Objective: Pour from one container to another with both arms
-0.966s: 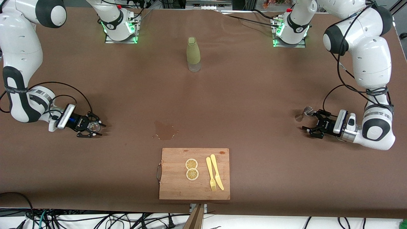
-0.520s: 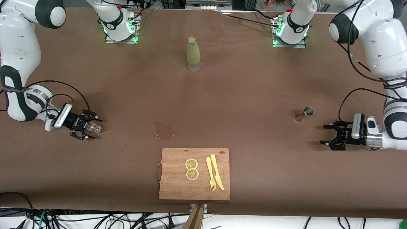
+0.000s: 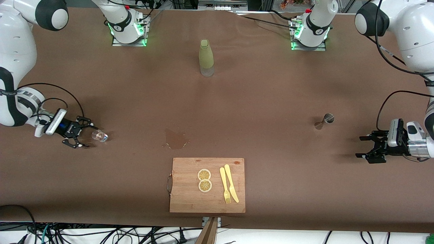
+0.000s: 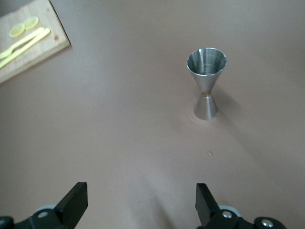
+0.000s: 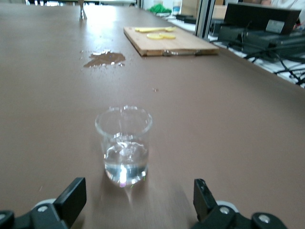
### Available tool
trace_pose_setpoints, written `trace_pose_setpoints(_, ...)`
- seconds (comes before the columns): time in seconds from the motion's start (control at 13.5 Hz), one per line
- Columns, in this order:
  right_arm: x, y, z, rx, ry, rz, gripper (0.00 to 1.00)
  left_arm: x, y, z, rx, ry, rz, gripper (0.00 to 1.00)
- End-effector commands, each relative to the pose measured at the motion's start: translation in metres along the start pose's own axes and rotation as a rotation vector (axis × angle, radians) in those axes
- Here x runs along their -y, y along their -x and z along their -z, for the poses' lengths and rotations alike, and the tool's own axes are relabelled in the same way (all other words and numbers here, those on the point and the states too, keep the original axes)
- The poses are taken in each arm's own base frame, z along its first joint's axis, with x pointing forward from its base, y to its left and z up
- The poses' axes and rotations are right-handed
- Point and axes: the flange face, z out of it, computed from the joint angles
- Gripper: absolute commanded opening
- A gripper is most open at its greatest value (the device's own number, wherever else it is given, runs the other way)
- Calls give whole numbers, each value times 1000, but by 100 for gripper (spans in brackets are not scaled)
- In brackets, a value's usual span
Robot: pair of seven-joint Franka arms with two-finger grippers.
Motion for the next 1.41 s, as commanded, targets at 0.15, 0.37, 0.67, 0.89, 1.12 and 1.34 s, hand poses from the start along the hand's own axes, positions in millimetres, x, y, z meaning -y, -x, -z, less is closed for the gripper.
trace_pose_setpoints(0.15,-40,-56,56,106,-67,-135,100,15,-62,60,122,42,107,100)
trace_pose_setpoints(0.37,-74,-129,97,268,-83,-308,100,20,-117,103,228,64,319,100)
trace_pose_setpoints(0.67,-86,-228,125,428,-42,-579,100,31,-193,140,381,56,584,100)
trace_pose_setpoints(0.89,-78,-312,120,602,25,-757,100,27,-234,155,446,-1,852,100)
trace_pose_setpoints(1.12,-61,-381,122,763,156,-901,100,22,-272,165,505,-80,1136,100)
trace_pose_setpoints(1.34,-36,-433,107,911,259,-1067,100,28,-331,168,598,-196,1374,100)
